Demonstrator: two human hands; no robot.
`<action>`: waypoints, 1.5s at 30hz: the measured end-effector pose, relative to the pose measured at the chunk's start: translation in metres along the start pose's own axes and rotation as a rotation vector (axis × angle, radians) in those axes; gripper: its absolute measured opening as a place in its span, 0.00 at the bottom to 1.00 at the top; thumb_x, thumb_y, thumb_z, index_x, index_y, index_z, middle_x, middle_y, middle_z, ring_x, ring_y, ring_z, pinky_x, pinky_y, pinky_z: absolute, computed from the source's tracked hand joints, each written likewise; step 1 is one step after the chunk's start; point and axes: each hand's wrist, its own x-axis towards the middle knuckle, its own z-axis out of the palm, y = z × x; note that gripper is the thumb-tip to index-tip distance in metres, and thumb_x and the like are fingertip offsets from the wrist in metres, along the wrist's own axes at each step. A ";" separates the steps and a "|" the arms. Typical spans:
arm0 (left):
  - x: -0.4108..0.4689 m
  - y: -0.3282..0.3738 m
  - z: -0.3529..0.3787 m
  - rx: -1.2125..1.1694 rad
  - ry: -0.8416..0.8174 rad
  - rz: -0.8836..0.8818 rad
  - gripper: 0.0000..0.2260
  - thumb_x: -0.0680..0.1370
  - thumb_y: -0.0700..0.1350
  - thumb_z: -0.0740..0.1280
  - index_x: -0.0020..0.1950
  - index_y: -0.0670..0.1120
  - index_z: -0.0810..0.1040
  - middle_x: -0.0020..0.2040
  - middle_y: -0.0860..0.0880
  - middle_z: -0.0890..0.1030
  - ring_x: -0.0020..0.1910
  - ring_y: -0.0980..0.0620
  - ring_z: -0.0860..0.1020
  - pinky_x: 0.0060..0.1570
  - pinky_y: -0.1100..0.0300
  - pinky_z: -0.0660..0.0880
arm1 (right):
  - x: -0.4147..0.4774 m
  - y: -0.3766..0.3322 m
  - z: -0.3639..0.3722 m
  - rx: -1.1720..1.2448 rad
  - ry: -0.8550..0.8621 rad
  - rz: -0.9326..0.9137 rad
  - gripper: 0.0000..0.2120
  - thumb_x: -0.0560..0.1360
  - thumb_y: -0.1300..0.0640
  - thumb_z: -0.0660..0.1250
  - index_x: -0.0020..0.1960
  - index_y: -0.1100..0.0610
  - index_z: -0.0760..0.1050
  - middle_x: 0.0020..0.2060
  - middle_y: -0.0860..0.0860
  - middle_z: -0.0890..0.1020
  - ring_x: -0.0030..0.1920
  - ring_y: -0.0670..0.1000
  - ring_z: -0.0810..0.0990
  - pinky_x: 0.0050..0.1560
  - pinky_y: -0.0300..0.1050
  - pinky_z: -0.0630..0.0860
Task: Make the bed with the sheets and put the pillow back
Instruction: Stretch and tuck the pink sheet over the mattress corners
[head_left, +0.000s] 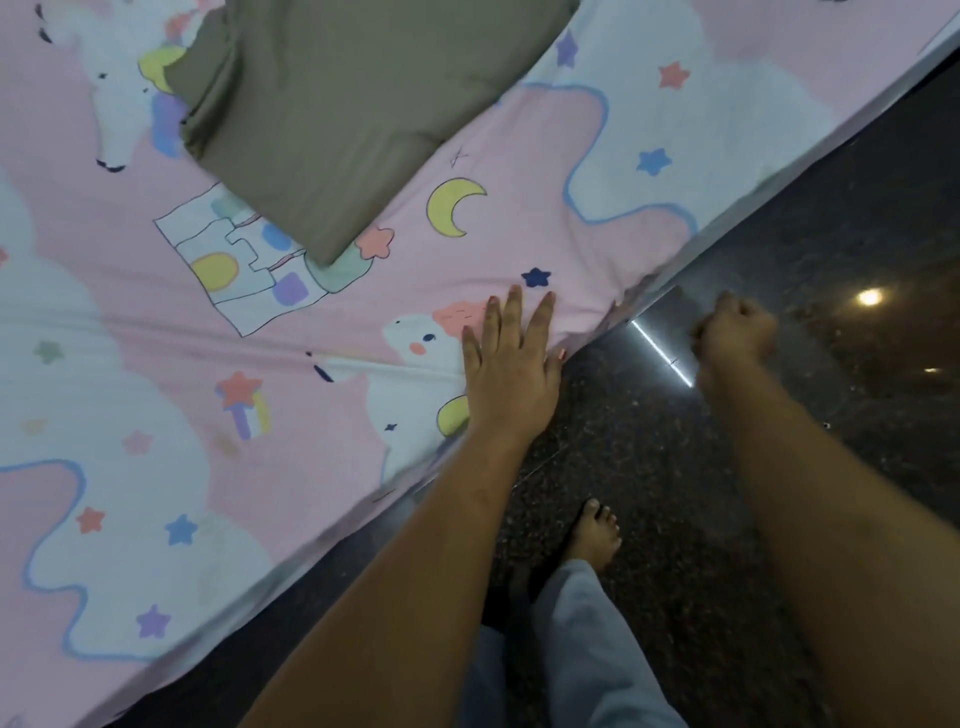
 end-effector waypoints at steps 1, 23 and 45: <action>0.005 0.008 0.000 -0.013 0.005 -0.021 0.25 0.82 0.54 0.53 0.78 0.56 0.48 0.79 0.49 0.46 0.77 0.46 0.44 0.73 0.44 0.44 | 0.014 -0.008 -0.011 0.028 -0.036 0.040 0.17 0.79 0.52 0.60 0.32 0.55 0.66 0.28 0.52 0.71 0.27 0.49 0.69 0.24 0.37 0.64; 0.080 0.111 -0.005 -0.113 -0.047 0.013 0.26 0.82 0.51 0.55 0.78 0.55 0.49 0.78 0.51 0.50 0.77 0.48 0.46 0.72 0.43 0.45 | 0.075 -0.050 -0.006 -0.348 -0.411 -0.324 0.16 0.79 0.49 0.59 0.37 0.54 0.74 0.38 0.57 0.81 0.42 0.59 0.80 0.43 0.49 0.76; 0.207 0.200 -0.014 -0.131 -0.139 0.166 0.24 0.82 0.52 0.53 0.78 0.55 0.51 0.79 0.50 0.49 0.77 0.49 0.44 0.73 0.45 0.44 | 0.192 -0.123 -0.034 -0.115 -0.103 -0.008 0.18 0.81 0.51 0.58 0.35 0.57 0.72 0.31 0.53 0.81 0.29 0.48 0.76 0.38 0.48 0.76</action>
